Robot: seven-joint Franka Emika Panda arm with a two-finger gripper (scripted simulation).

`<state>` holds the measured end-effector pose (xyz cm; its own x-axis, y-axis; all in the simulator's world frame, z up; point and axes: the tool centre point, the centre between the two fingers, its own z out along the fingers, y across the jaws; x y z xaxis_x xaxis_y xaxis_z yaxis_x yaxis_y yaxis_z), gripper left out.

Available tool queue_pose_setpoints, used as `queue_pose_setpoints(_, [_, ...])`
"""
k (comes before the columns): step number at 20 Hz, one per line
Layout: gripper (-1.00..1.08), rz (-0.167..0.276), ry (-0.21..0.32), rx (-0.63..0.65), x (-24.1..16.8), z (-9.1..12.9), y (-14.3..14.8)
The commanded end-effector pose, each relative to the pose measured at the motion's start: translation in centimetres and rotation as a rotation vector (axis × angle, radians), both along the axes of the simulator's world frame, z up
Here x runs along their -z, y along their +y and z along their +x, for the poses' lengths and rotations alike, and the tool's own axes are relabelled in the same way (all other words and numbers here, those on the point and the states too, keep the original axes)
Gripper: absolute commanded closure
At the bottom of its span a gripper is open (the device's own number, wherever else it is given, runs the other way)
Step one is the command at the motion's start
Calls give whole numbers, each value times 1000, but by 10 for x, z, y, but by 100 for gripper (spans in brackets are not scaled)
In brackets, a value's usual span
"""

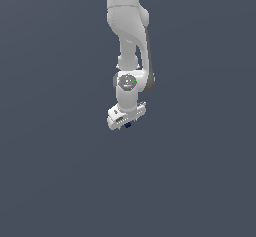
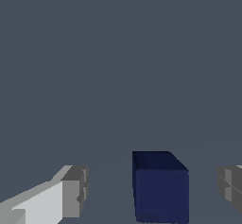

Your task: Pick up the object and move it to a goal position.

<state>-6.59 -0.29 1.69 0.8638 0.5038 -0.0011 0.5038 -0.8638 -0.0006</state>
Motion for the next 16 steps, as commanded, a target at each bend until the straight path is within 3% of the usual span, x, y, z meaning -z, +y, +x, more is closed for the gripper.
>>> queue_pose_setpoints(1, [-92,0,-1,0,3,1,0])
queue_pose_setpoints(2, [-92,0,-1,0,4,1,0])
queue_pose_setpoints(3, [108,0,-1,0,4,1,0])
queue_pose_setpoints(16, [108,0,-1,0,1,1,2])
